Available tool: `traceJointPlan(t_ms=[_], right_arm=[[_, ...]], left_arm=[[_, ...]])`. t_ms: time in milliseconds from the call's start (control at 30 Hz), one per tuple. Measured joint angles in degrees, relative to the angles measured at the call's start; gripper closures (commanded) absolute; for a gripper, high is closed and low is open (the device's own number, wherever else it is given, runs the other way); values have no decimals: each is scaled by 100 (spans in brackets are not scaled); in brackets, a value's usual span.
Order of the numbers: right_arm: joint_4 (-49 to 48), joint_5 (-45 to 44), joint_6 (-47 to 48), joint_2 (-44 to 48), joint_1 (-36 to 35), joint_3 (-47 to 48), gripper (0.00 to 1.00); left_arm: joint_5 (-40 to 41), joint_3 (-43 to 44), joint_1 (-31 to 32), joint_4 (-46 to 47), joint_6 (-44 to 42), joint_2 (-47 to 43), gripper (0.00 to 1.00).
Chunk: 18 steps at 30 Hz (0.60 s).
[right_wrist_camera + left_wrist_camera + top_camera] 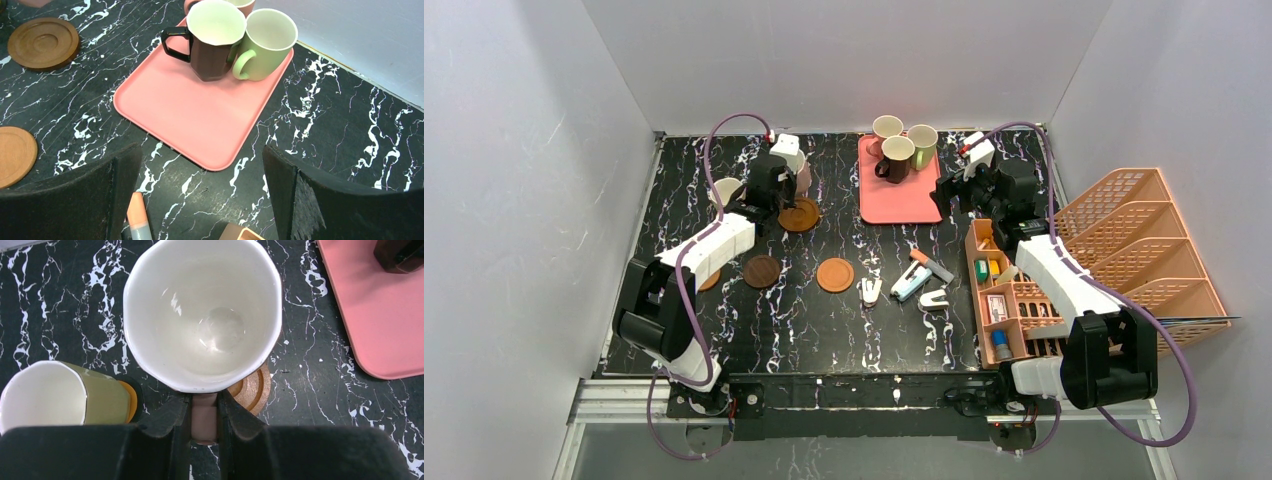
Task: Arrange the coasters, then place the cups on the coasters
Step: Place the cup on the coaster.
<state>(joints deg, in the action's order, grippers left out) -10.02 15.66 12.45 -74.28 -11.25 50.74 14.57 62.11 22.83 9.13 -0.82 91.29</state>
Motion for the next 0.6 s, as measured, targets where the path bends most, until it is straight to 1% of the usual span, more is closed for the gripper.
traceJointPlan(t_ms=[133,267,600], right_arm=[[2,-2,0,0,0,0,2],[2,0,0,7,2,0,2],[2,74,-4,155,92,0,2]], left_arm=[[57,-4,-2,-81,197,2,100],[-57,-4,-17,-173,334,13,100],[-155,-2,-17,-472,409,37,100]])
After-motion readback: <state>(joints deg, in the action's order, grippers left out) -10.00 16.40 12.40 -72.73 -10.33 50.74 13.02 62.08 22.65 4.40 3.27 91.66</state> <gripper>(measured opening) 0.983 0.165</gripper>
